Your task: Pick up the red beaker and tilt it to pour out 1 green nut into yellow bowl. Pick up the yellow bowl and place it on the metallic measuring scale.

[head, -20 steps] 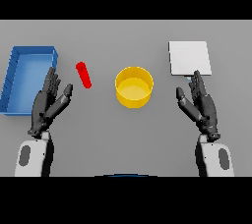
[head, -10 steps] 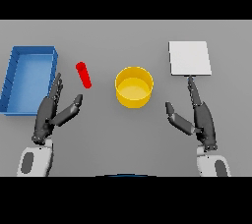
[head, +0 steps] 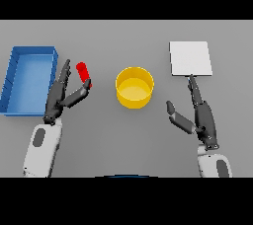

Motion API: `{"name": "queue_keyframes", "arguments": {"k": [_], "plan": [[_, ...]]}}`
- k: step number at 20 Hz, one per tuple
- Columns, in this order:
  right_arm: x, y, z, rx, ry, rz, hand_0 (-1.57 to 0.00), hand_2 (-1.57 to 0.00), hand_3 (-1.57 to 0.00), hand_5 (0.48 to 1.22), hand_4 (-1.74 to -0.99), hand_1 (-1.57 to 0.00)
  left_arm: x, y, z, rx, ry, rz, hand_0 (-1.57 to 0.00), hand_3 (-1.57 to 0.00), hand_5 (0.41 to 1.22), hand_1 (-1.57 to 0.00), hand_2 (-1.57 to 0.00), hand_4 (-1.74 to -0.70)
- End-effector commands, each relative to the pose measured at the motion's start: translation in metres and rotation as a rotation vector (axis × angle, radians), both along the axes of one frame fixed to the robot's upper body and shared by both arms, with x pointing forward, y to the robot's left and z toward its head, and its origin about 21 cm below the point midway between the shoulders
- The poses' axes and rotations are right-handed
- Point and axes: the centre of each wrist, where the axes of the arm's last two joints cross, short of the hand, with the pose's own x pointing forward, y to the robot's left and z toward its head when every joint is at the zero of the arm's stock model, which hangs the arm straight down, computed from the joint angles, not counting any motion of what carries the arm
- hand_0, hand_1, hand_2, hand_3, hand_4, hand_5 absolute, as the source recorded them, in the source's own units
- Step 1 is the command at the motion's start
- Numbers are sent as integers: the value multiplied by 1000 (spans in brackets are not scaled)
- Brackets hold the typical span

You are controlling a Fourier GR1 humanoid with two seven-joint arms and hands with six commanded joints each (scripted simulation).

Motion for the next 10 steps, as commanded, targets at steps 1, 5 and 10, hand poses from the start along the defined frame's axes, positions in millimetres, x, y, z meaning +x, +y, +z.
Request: {"name": "queue_keyframes", "arguments": {"k": [1,5,10], "plan": [[0,-1,-1,2,7,-4,1,1,1,667,-1229,1,7,-2,0,-1,-10,-2,1,1,629,1,1,-1154],[-1,-2,0,-3,-2,0,1,1,1,670,-1245,1,24,-4,-9,-13,-19,-4,1,1,631,1,1,-1183],[-2,-3,-1,-8,3,-6,1,1,1,683,-1250,1,44,-18,-13,38,-45,-17,1,1,657,1,1,-1242]]}}
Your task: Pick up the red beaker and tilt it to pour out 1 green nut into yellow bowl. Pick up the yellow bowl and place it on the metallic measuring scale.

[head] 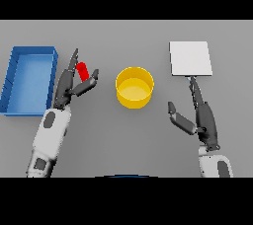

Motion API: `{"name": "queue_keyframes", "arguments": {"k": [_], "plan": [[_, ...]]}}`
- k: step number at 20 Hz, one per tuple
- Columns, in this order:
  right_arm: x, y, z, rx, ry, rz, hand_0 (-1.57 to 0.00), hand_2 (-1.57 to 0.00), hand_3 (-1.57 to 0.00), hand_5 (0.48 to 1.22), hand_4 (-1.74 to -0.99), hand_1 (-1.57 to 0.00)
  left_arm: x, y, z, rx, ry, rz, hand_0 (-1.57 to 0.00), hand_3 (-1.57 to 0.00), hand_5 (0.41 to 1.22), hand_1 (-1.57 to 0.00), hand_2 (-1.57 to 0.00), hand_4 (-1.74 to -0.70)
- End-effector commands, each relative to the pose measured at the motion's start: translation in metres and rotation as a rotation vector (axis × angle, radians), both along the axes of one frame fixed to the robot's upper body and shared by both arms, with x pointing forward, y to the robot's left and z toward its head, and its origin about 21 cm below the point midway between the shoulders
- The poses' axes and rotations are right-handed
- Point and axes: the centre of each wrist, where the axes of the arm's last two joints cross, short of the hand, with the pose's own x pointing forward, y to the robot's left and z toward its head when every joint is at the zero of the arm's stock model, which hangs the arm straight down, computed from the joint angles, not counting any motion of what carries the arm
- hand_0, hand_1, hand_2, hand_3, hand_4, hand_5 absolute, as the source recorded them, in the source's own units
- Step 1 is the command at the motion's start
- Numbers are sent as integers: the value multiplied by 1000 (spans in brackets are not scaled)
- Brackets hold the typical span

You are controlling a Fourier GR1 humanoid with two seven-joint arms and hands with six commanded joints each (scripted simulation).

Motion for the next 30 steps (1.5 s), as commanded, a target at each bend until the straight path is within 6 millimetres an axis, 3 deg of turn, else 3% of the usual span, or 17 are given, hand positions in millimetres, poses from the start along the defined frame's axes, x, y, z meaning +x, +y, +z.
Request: {"name": "queue_keyframes", "arguments": {"k": [1,8,9,10,13,15,16,17,21,25,28,30], "plan": [[1,-3,1,10,1,2,1,1,1,686,-1257,1,3,-6,1,-1,2,-10,1,1,661,1,1,-1252],[2,-3,3,10,-15,-4,1,1,1,691,-1259,1,23,-12,-2,13,-29,-3,1,1,715,-24,-41,-1297],[2,-1,2,10,-9,-2,1,1,1,691,-1255,1,25,-14,-2,7,-39,7,-93,-47,741,-141,-150,-1324],[0,-2,1,2,-11,2,1,1,1,690,-1252,1,24,-14,-6,-6,-46,24,-322,-218,770,-364,-358,-1355],[-1,-1,4,-10,-20,8,1,1,1,695,-1241,1,26,-23,-8,-2,-68,18,-932,-761,990,-953,-950,-1529],[2,2,4,7,-9,6,1,1,1,688,-1233,1,27,-27,-11,-25,-96,4,-1162,-997,1073,-1176,-1173,-1601],[3,1,3,4,-5,-1,1,1,1,686,-1233,1,27,-23,-13,-33,-101,6,-1244,-1111,1103,-1255,-1253,-1572],[2,4,2,8,-11,4,1,1,1,685,-1232,1,28,-25,-12,-39,-102,12,-1309,-1203,1119,-1318,-1317,-1606],[4,4,3,-17,-26,-4,1,1,1,670,-1186,1,32,-22,-4,-40,-108,37,-1464,-1420,1129,-1467,-1467,-1686],[2,1,-2,-58,-36,-8,1,1,1,659,-1127,1,41,-19,23,33,-163,12,-1527,-1509,1126,-1529,-1528,-1718],[5,5,1,-72,-35,-15,1,1,1,656,-1103,1,46,-16,47,174,-201,-65,-1549,-1539,1134,-1549,-1549,-1729],[3,5,1,-79,-43,-11,1,1,1,660,-1095,1,49,-16,63,362,-219,-136,-1557,-1551,1139,-1557,-1557,-1734]]}}
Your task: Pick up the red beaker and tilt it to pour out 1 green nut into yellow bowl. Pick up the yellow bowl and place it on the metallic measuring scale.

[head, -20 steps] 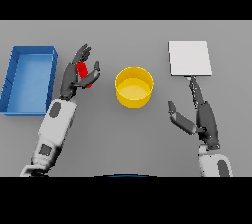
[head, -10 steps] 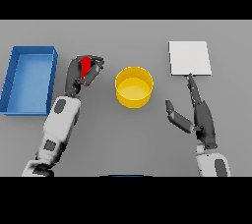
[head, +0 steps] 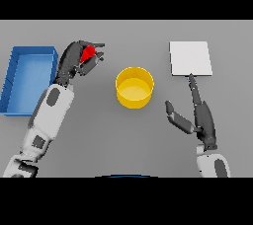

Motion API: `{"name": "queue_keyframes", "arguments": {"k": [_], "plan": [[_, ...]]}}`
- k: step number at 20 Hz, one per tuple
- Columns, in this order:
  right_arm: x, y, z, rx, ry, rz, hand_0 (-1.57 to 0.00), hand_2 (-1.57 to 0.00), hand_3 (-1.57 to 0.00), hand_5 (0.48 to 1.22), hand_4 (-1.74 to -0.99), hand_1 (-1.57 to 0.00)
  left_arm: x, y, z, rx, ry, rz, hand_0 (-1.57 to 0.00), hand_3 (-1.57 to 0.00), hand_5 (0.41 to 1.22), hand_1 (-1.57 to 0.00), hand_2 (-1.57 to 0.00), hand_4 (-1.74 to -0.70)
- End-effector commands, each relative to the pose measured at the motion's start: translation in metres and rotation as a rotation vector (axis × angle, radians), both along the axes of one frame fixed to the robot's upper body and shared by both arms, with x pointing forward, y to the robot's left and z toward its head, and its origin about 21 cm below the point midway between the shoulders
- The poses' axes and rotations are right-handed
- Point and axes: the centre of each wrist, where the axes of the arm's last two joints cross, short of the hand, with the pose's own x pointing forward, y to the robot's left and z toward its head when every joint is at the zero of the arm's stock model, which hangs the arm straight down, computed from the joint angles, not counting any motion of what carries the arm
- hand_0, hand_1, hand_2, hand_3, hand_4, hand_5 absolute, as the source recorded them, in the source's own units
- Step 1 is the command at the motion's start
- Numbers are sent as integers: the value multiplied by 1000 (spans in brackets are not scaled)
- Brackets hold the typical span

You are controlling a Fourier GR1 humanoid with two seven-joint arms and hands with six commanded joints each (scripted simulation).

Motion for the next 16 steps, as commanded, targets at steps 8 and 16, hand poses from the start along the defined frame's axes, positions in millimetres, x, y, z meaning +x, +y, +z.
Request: {"name": "queue_keyframes", "arguments": {"k": [8,16], "plan": [[-2,-4,2,16,9,15,1,1,1,670,-1096,1,-5,-18,28,316,-1,-102,-1564,-1561,1149,-1564,-1564,-1737],[-5,-1,1,3,-1,19,1,1,1,686,-1070,1,11,-61,64,956,-84,-308,-1570,-1569,1203,-1570,-1570,-1689]]}}
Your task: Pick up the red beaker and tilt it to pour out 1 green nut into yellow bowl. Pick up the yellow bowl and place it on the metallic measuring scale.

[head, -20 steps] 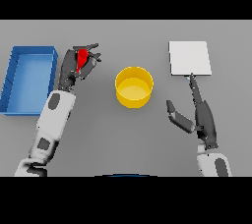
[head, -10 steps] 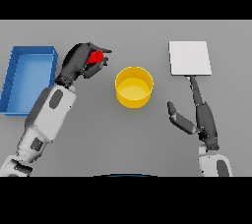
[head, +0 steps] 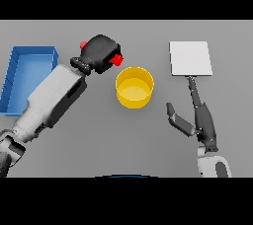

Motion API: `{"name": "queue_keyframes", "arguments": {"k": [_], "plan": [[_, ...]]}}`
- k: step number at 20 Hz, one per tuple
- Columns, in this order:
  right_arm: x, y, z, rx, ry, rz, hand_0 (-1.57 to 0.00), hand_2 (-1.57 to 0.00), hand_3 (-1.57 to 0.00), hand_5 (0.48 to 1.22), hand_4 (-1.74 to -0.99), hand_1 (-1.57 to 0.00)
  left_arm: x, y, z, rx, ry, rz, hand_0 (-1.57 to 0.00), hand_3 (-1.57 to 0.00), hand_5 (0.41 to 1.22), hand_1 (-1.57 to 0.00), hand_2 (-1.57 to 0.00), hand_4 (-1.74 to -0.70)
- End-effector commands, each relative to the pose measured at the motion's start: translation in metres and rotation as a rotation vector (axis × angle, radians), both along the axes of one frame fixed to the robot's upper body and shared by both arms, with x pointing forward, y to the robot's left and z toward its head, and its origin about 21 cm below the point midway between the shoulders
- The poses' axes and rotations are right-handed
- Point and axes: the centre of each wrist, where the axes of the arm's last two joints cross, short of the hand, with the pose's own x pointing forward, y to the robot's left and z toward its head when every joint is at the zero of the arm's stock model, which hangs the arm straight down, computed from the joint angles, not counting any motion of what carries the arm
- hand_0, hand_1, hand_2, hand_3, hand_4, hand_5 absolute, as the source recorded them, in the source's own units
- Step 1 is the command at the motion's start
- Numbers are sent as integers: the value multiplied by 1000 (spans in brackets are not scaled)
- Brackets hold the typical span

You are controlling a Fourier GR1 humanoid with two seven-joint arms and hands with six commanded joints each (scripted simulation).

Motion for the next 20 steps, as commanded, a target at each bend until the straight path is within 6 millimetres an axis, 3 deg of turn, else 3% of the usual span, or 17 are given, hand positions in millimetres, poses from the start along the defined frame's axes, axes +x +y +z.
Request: {"name": "queue_keyframes", "arguments": {"k": [1,3,7,12,20], "plan": [[3,0,1,9,-1,1,1,1,1,684,-1066,1,2,-5,4,76,2,-13,-1570,-1570,1207,-1570,-1570,-1647],[3,0,-1,23,3,6,1,1,1,681,-1063,1,3,-19,7,204,-6,-57,-1570,-1570,1212,-1570,-1570,-1582],[3,-5,-2,20,34,9,1,1,1,676,-1065,1,9,-34,12,409,-37,-112,-1571,-1571,1217,-1571,-1571,-1672],[4,2,-2,24,15,36,1,1,1,694,-1063,1,12,-50,16,641,-110,-149,-1571,-1571,1220,-1571,-1571,-1718],[1,0,-5,45,13,34,1,1,1,697,-1053,1,6,-71,3,778,-246,-209,-1571,-1571,1221,-1571,-1571,-1736]]}}
